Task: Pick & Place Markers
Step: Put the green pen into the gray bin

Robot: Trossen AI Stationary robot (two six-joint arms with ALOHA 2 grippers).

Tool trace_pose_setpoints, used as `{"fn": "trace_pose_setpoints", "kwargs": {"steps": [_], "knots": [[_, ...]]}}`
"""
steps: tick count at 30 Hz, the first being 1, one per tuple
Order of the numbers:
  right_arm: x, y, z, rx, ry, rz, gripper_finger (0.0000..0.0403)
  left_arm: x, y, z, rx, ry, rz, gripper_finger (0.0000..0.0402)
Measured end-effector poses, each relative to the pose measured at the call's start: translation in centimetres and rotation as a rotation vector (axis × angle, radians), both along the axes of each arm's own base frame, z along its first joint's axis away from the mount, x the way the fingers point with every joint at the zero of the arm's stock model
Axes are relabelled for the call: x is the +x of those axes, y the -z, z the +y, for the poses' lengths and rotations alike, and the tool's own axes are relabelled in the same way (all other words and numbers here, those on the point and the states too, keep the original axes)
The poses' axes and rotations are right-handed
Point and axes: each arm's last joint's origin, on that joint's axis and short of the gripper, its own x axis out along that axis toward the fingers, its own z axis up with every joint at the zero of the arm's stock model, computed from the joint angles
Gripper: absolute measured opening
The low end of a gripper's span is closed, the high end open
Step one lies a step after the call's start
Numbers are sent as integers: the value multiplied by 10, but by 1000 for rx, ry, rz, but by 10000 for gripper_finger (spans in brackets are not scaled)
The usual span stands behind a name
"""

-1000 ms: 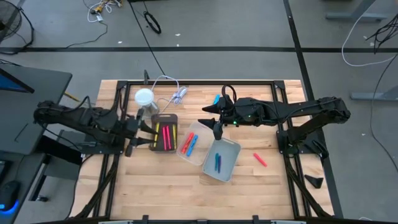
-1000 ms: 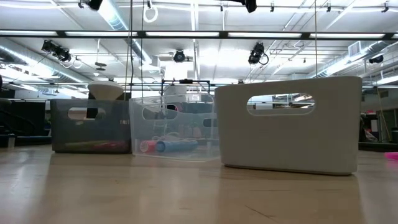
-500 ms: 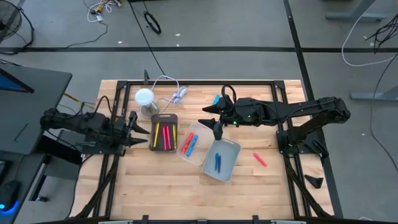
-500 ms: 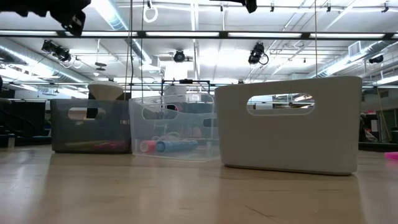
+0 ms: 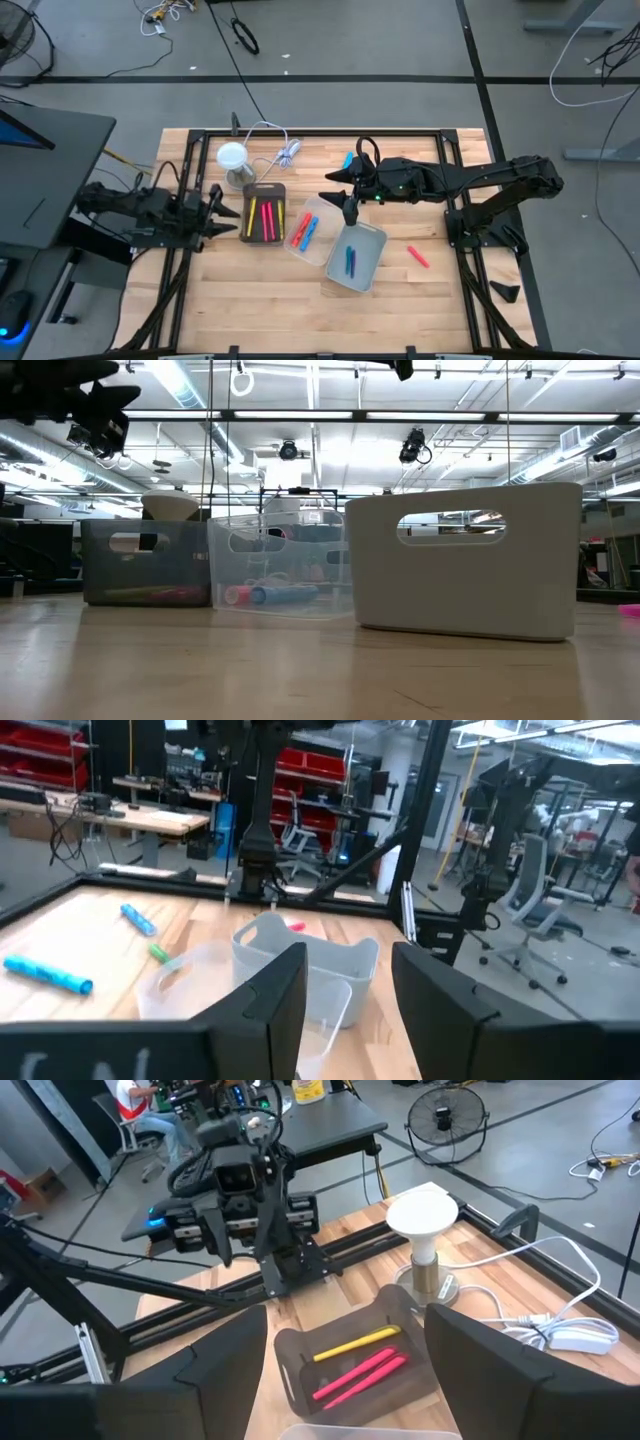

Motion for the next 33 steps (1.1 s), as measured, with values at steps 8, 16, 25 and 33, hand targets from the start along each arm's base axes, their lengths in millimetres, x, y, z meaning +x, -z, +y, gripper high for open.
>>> {"fn": "trace_pose_setpoints", "kwargs": {"steps": [8,16,25,33], "knots": [[0,0,0,72,21,-12,275,5,21,-1,-48,5,-10,154],[0,0,0,72,21,-11,275,10,37,-3,-62,6,-21,154],[-1,2,0,70,21,11,275,10,43,-3,-53,27,45,154],[-1,2,0,70,21,11,275,10,44,-3,-55,25,54,154]]}}
